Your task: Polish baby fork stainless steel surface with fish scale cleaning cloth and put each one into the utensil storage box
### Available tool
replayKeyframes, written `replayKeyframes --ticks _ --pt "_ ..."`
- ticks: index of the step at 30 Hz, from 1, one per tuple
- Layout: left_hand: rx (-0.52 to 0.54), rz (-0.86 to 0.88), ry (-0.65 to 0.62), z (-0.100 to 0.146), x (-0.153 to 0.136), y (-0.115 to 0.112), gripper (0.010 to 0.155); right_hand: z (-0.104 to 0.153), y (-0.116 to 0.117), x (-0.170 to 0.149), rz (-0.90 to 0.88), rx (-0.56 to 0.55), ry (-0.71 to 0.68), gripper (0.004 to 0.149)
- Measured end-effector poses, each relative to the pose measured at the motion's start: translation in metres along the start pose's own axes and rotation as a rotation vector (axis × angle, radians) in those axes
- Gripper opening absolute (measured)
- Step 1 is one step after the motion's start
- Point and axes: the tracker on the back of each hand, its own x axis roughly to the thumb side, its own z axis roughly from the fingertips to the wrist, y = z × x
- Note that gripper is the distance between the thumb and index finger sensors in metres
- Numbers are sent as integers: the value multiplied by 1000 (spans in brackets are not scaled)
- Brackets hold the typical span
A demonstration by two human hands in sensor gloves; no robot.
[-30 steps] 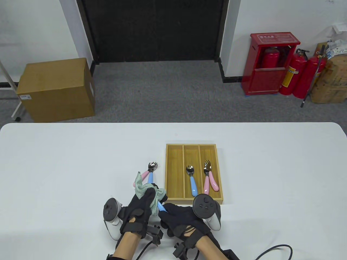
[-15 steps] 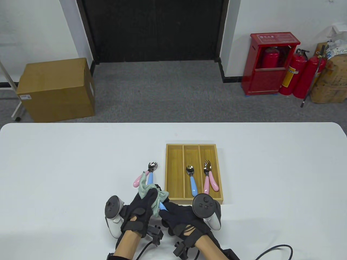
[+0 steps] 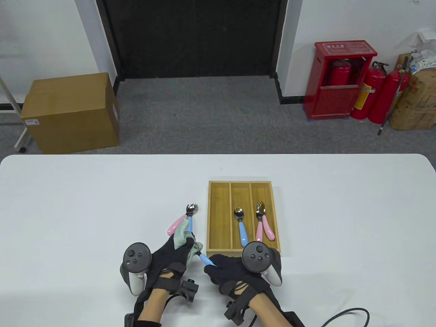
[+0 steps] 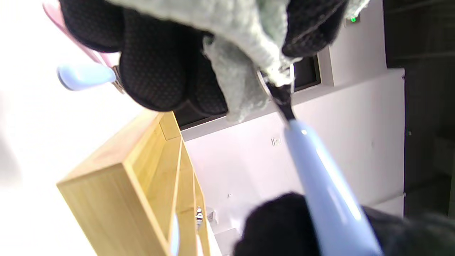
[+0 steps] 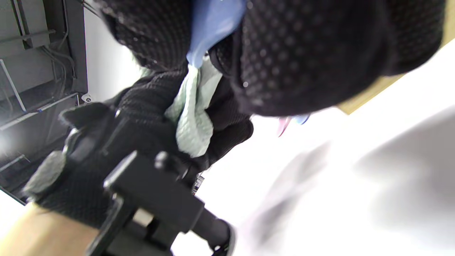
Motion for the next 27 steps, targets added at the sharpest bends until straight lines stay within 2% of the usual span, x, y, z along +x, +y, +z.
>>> replayKeyframes --ticks 4,10,17,22,27 --pt "5 -3 0 1 1 -2 42 2 -11 -1 63 -44 3 46" --pt "56 -195 3 -1 -2 4 41 4 -31 -5 214 -162 20 45" --pt "62 -189 -6 0 -7 15 42 16 -90 -25 323 -420 107 44" --pt "37 -214 -23 -1 -6 12 42 16 -115 -47 425 -532 241 43" --pt "3 -225 -28 -3 -5 6 43 -1 -114 -62 551 -533 406 42"
